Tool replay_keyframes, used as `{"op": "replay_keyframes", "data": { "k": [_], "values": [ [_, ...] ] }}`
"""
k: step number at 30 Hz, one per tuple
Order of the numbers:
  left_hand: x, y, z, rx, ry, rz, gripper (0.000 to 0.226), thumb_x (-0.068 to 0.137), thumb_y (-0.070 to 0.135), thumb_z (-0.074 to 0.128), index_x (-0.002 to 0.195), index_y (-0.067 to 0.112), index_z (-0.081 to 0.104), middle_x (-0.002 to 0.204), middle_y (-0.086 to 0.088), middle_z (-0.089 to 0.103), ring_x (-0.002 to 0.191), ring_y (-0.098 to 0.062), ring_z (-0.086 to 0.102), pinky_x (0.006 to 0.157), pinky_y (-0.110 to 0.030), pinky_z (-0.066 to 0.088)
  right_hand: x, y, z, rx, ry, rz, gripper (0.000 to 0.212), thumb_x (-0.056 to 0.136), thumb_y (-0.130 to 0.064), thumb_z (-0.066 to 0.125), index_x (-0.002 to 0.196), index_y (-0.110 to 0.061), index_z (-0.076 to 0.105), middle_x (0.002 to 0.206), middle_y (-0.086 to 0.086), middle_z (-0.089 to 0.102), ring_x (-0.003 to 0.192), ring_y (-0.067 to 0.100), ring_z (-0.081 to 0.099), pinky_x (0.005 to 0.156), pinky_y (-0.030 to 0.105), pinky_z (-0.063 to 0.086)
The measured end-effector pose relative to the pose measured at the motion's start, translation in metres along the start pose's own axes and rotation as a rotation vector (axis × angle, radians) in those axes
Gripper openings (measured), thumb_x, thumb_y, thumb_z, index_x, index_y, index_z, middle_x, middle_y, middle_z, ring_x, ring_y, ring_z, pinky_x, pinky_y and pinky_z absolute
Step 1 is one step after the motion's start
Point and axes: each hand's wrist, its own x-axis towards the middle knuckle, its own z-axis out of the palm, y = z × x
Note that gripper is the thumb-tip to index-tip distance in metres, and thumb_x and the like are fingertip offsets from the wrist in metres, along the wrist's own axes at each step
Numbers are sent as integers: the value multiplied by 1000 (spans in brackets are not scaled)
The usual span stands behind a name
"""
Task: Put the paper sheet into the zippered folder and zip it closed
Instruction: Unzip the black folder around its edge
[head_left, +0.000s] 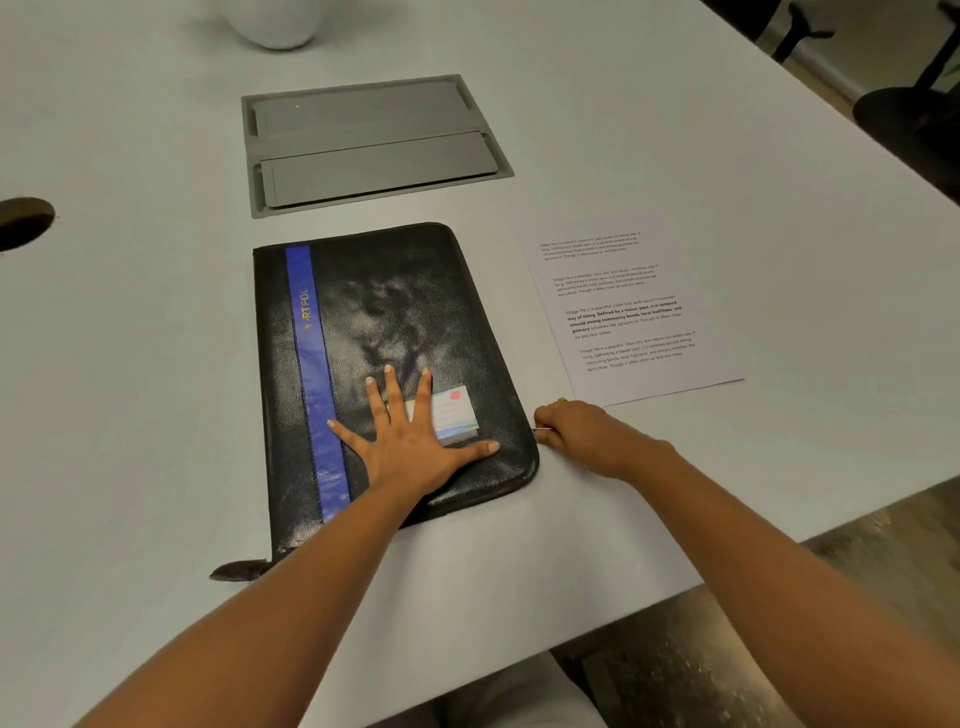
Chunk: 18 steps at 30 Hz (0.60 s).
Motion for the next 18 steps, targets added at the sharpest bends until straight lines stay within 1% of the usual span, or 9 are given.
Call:
{"op": "replay_keyframes", "data": {
  "k": [2, 4, 6, 8, 10, 12, 13, 15, 18],
  "values": [
    [1, 0, 0, -10, -1, -8, 121, 53, 90, 37, 146, 34, -15, 153, -5, -30, 140, -27, -28, 101, -71, -13, 0, 2, -5, -69, -74, -21, 27, 98, -27, 38, 74, -13, 38, 75, 6, 46, 74, 22, 42, 68, 29, 29],
    [1, 0, 0, -11, 3, -12, 120, 54, 90, 37, 147, 34, -15, 153, -4, -28, 140, -26, -28, 101, -71, -13, 0, 4, -9, -120, -107, -41, 33, 98, -27, 37, 66, -20, 35, 64, -2, 39, 73, 22, 41, 66, 28, 27],
    [0, 1, 1, -9, 6, -16, 119, 54, 90, 38, 147, 34, -14, 154, -4, -27, 141, -26, -27, 101, -71, -13, -1, 5, -10, -153, -105, -65, 30, 98, -27, 36, 70, -16, 37, 62, -5, 36, 72, 22, 41, 66, 27, 26],
    [1, 0, 1, -14, 12, -19, 119, 55, 90, 38, 147, 35, -13, 154, -4, -26, 141, -26, -26, 102, -71, -13, -2, 5, -9, -183, -89, -89, 24, 98, -26, 37, 79, -13, 43, 68, 1, 42, 72, 22, 40, 67, 28, 28],
    [0, 1, 1, -21, 13, -22, 118, 55, 89, 39, 147, 35, -13, 154, -3, -27, 141, -25, -26, 102, -70, -14, -3, 6, -8, -205, -72, -96, 24, 98, -26, 37, 82, -11, 46, 76, 9, 46, 73, 22, 41, 68, 29, 30],
    [1, 1, 1, -25, 9, -24, 118, 55, 89, 39, 146, 35, -13, 154, -3, -27, 141, -25, -27, 102, -70, -14, -3, 6, -7, -202, -54, -96, 26, 98, -26, 38, 85, -7, 51, 82, 17, 54, 75, 28, 45, 68, 29, 29],
    [0, 1, 1, -27, 8, -26, 118, 55, 89, 39, 146, 36, -13, 154, -3, -27, 141, -25, -27, 102, -69, -14, -3, 6, -7, -199, -49, -99, 27, 98, -25, 38, 88, -5, 53, 87, 20, 58, 79, 31, 49, 68, 28, 29],
    [0, 1, 1, -28, 11, -30, 117, 56, 88, 41, 146, 36, -13, 154, -3, -26, 141, -25, -27, 102, -69, -15, -3, 7, -5, -189, -43, -115, 25, 97, -24, 38, 84, -8, 50, 92, 21, 60, 86, 33, 54, 68, 29, 29],
    [1, 2, 1, -24, 12, -32, 118, 56, 89, 40, 146, 35, -13, 154, -3, -26, 141, -25, -27, 102, -69, -15, -4, 8, -1, -163, -49, -134, 23, 97, -23, 39, 76, -15, 39, 90, 21, 61, 83, 33, 52, 68, 29, 29]
  ]
}}
